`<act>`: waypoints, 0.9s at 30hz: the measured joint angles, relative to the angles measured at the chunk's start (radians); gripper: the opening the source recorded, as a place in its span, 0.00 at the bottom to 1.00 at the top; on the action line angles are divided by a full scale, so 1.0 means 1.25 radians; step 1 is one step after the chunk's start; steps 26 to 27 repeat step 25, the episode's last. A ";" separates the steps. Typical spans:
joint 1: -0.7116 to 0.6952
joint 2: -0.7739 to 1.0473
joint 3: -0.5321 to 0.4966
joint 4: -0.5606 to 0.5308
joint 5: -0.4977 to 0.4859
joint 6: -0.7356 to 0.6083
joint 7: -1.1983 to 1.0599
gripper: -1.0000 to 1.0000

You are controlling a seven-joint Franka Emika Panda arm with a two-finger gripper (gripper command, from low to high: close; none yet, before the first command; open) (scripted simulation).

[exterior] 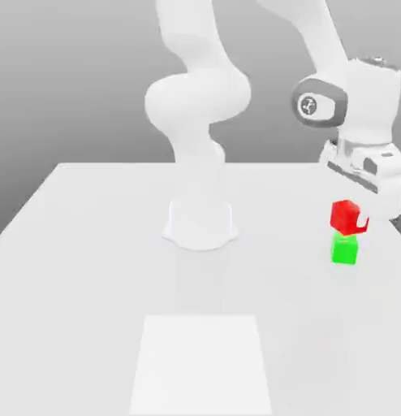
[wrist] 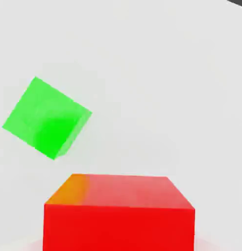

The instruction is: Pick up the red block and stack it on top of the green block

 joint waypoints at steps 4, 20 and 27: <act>-0.001 0.020 0.031 0.007 -0.041 0.004 0.021 0.00; -0.094 0.199 0.068 0.013 -0.261 0.169 0.173 0.00; -0.092 0.241 0.065 0.008 -0.282 0.215 0.187 1.00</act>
